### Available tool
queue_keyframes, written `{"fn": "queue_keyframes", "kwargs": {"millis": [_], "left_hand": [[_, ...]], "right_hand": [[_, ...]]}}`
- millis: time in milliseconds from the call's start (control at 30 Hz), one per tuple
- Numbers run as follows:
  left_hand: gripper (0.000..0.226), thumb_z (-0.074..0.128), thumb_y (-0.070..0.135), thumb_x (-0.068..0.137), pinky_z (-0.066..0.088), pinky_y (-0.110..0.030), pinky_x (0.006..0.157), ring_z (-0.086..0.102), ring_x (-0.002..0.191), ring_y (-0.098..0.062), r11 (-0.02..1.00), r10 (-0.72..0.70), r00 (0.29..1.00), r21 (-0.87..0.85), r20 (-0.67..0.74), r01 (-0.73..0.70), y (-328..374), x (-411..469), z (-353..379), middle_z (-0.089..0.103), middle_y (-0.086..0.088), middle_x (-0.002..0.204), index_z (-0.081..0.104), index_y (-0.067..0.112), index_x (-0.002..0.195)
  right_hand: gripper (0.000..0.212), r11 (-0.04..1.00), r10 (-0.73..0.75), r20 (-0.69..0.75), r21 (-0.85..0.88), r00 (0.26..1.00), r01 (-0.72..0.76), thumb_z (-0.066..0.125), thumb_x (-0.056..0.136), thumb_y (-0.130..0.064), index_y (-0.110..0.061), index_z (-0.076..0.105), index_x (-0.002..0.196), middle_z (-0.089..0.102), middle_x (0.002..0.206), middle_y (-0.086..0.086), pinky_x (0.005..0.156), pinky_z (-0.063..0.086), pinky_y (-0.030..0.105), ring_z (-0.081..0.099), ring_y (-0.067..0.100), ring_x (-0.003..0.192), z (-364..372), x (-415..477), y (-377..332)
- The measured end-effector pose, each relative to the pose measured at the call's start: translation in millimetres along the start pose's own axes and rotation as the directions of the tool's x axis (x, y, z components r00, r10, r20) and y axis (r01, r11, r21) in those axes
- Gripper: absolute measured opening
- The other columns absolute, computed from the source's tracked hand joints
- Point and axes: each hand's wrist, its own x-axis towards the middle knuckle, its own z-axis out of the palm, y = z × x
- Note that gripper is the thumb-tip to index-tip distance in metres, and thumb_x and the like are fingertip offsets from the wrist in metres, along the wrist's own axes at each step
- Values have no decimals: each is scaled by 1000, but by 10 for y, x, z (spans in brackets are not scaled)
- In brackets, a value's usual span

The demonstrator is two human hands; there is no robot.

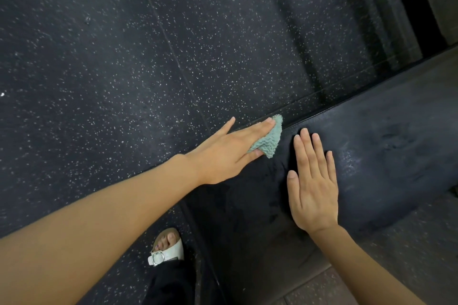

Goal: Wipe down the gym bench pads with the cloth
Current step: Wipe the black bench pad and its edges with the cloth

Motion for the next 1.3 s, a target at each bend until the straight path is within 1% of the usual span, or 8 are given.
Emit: {"fn": "queue_keyframes", "kwargs": {"millis": [100,300,500,667,833,1067,1167,1300], "left_hand": [[64,31,31,106,-9,-38,123,7,147,6,1000,-7,1000,6,-6,7,-108,-266,28,0,19,163,-8,30,157],[64,20,41,99,-13,-34,123,1,145,13,997,-75,997,-6,-33,75,-282,-811,89,-3,22,162,-6,32,156],[63,18,42,99,-17,-32,121,-5,145,13,996,-91,995,11,-38,91,-282,-826,100,-6,21,162,-4,29,157],[60,26,35,105,-14,-37,122,2,147,7,995,-94,995,-17,-40,94,-164,-500,86,-1,16,163,-2,26,157],[59,27,34,106,-16,-35,121,6,148,4,997,-67,996,24,-61,68,-54,-217,67,1,14,164,-1,24,157],[61,28,34,106,-15,-39,122,19,147,0,996,-70,994,57,-84,75,-83,-381,91,9,12,164,-2,22,158],[61,27,35,105,-14,-40,122,23,147,-3,995,-79,990,58,-115,86,-156,-569,132,12,11,164,1,22,158],[60,25,39,103,-16,-37,121,23,145,1,992,-125,980,11,-155,128,-241,-818,197,14,15,163,5,25,158]], "right_hand": [[59,1000,0,0,-7,1000,0,25,99,-27,-14,19,157,14,165,-1,124,4,40,10,19,152,2,1,1],[59,1000,1,-10,-12,1000,-1,24,99,-27,-14,19,157,13,165,-1,124,4,40,10,19,152,12,3,2],[60,1000,5,-15,-22,1000,-6,25,98,-26,-12,20,156,13,165,-1,124,3,39,9,19,153,26,6,-2],[60,1000,9,-17,-29,1000,-9,25,98,-26,-13,19,156,14,165,1,124,4,40,9,19,153,26,2,-5],[61,1000,8,-25,-27,1000,-9,24,98,-27,-13,18,157,13,164,-1,124,3,40,8,18,153,31,8,-1],[61,1000,4,-37,-29,999,-5,24,98,-27,-13,19,157,14,164,-1,124,5,41,8,17,152,42,2,13],[61,1000,3,-33,-28,999,-3,23,98,-28,-13,19,157,14,165,0,124,5,41,8,17,153,45,-6,16],[61,1000,1,-32,-28,1000,-2,23,98,-27,-12,19,157,13,165,-1,124,4,41,7,18,153,43,-6,18]]}}
